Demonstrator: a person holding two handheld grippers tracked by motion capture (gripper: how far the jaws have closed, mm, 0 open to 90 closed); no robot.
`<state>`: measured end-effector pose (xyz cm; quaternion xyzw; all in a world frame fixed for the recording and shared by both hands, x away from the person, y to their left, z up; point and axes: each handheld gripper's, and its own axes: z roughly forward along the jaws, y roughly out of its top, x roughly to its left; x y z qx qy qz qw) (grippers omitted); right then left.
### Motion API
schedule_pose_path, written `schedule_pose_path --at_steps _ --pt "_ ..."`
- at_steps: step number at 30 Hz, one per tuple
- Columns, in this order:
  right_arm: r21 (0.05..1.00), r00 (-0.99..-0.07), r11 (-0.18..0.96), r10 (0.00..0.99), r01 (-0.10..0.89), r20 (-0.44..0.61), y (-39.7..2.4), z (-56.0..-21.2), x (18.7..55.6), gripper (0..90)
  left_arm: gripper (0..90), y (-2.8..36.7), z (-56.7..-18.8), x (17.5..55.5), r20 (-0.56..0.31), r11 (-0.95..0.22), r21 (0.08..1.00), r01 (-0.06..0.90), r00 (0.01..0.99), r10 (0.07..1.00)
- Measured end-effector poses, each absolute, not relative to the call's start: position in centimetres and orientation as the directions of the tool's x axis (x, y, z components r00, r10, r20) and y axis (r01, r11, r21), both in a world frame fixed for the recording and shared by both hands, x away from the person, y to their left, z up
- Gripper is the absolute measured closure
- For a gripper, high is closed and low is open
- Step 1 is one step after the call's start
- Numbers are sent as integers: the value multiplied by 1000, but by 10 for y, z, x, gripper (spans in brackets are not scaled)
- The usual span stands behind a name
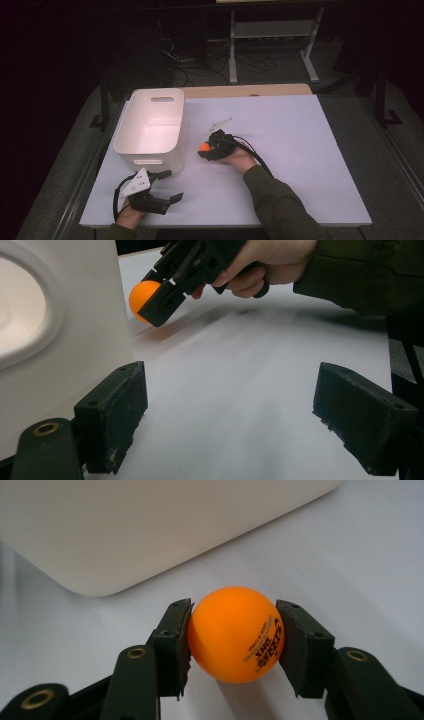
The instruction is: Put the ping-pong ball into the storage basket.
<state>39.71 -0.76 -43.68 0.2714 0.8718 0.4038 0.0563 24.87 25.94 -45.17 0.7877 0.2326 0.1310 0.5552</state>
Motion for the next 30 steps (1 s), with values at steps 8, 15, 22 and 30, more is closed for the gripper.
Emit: schedule_pose_path --at_steps 8,15,22,30 --pt "737 -859 534 496 415 124 -7 -434 390 494 140 259 -452 249 -50 -277 935 220 858 511" --pt "738 -871 541 476 403 126 -5 -432 385 494 140 259 -452 248 -48 -277 936 217 858 511" --pt "739 -878 546 461 395 129 -3 -430 382 494 140 259 -452 248 -46 -278 936 216 858 511" --pt "737 -881 547 452 397 140 -2 -428 380 494 140 259 -452 248 -42 -281 936 213 858 511"
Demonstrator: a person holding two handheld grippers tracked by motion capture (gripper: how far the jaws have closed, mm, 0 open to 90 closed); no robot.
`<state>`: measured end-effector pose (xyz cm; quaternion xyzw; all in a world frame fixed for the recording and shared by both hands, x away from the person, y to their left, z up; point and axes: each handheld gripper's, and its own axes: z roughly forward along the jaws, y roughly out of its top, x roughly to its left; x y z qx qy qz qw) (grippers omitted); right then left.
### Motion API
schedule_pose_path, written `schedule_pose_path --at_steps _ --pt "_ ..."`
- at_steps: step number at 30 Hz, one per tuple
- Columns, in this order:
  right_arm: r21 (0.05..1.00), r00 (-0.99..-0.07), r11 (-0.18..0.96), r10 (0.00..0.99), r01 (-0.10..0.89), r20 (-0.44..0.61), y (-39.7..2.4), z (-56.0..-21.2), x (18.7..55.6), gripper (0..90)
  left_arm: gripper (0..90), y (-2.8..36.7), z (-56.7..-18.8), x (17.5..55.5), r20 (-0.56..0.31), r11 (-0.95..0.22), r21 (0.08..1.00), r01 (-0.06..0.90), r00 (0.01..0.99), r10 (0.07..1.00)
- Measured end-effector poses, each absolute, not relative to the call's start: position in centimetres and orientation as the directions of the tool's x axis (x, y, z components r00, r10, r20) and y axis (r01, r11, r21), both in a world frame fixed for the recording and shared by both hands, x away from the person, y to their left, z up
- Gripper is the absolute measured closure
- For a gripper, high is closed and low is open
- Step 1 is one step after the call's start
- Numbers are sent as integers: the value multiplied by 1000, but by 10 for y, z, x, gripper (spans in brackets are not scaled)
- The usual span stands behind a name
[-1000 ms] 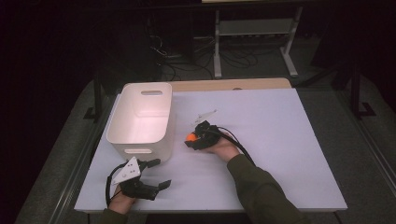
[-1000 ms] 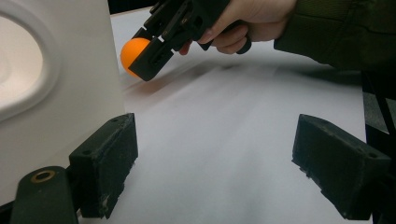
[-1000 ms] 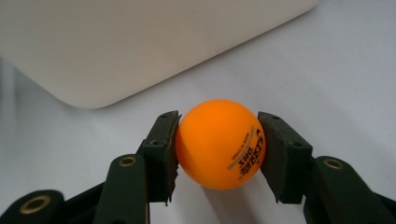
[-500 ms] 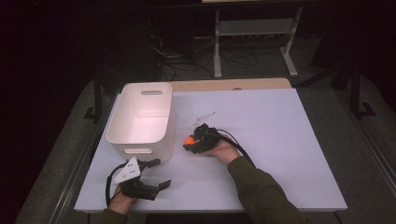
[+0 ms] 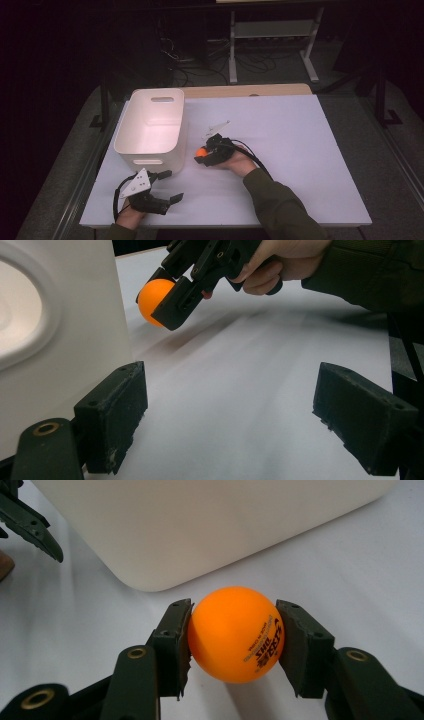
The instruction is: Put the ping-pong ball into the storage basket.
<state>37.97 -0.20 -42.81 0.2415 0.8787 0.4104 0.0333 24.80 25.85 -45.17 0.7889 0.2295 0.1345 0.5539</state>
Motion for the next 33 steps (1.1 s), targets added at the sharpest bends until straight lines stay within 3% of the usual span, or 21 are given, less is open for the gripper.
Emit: schedule_pose_path --at_steps 33 --pt "773 -897 523 421 359 132 -4 -400 371 494 140 259 -452 248 -47 -274 938 213 860 507"
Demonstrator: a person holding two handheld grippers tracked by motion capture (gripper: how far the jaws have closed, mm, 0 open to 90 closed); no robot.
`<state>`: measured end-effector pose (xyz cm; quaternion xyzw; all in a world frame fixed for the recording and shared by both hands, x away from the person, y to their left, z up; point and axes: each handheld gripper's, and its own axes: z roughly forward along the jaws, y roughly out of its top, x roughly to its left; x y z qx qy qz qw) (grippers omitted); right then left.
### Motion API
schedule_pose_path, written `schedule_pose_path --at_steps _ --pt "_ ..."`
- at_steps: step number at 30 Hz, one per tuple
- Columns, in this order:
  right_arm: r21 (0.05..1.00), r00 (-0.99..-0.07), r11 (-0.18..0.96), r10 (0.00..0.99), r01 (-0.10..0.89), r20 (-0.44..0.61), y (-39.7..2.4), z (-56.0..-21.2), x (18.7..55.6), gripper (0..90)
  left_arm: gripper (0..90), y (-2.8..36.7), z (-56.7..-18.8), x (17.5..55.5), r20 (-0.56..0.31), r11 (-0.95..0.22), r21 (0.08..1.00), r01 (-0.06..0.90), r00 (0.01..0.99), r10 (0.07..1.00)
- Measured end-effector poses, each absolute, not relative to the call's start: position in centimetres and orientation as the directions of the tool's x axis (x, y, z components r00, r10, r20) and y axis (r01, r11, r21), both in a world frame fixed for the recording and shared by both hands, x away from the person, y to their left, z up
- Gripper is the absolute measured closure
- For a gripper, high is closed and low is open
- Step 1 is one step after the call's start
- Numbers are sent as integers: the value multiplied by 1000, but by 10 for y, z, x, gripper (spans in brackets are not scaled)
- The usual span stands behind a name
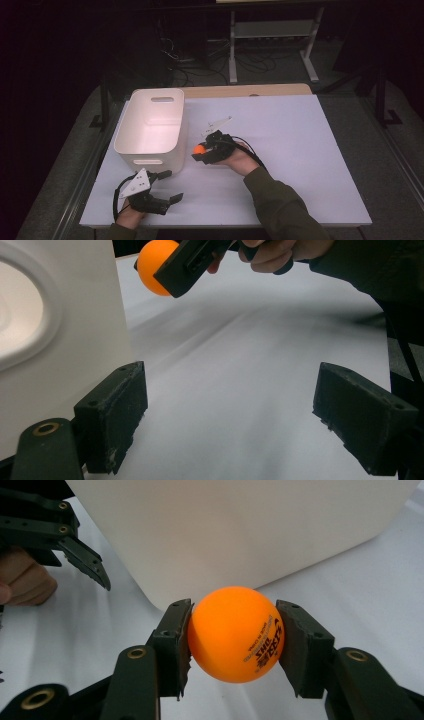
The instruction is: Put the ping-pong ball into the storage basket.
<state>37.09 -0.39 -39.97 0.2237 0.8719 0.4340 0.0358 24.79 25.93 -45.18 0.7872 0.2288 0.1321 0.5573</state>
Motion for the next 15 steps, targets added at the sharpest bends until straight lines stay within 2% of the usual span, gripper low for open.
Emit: schedule_pose_path --at_steps 15 --pt "787 -900 509 417 348 129 -6 -388 368 494 140 259 -452 248 -44 -276 937 212 860 508"
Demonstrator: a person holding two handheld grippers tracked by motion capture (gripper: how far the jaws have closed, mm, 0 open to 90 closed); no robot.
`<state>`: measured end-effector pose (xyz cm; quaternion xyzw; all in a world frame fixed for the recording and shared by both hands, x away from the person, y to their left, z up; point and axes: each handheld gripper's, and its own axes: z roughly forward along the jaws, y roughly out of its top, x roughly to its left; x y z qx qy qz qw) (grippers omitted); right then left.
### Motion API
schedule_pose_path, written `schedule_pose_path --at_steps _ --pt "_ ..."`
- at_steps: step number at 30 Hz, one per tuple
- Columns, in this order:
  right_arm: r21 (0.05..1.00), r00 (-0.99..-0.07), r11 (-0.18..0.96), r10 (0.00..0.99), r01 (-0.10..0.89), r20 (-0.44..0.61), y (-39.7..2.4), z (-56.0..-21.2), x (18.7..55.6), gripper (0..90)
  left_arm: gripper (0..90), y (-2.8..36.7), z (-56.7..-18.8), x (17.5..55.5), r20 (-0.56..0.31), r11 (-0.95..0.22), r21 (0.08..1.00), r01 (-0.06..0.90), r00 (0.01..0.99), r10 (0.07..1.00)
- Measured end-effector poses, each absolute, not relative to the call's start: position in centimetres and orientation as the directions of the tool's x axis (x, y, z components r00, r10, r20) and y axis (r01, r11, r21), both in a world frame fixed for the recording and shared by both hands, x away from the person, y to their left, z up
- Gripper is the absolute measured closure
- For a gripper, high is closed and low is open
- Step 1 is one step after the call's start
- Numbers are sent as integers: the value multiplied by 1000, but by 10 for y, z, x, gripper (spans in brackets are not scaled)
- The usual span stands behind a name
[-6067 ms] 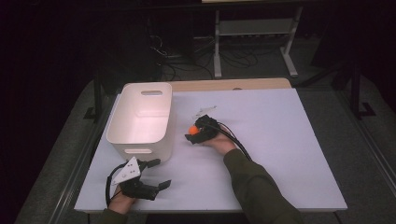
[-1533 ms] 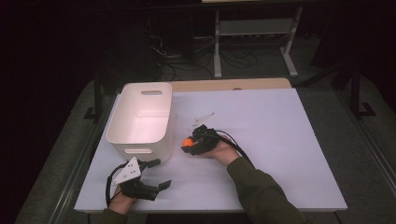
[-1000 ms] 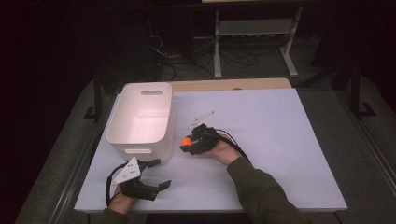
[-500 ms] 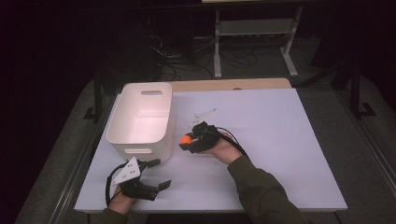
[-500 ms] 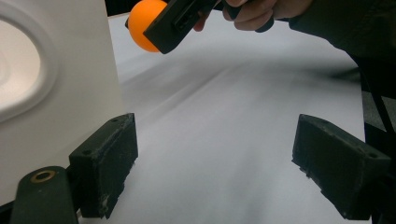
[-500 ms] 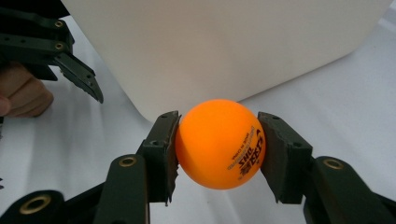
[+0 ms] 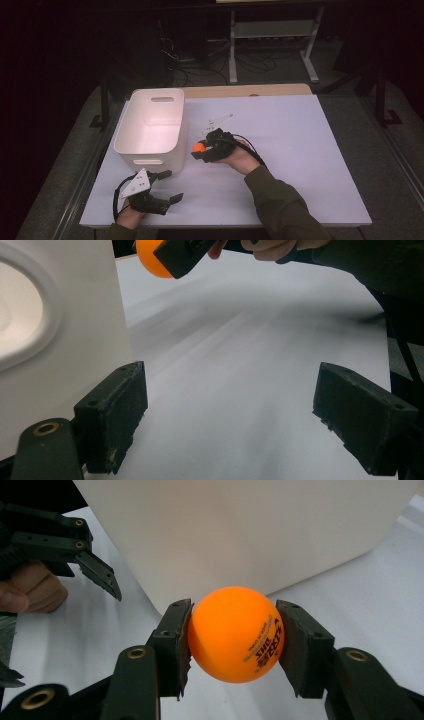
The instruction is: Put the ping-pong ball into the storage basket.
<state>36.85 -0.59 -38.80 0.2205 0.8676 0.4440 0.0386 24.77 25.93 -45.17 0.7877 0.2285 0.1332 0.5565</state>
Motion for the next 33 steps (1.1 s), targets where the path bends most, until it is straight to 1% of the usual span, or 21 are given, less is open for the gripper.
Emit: schedule_pose_path --at_steps 33 --pt "813 -908 492 405 311 102 -8 -347 371 494 140 259 -452 247 -39 -279 937 208 859 510"
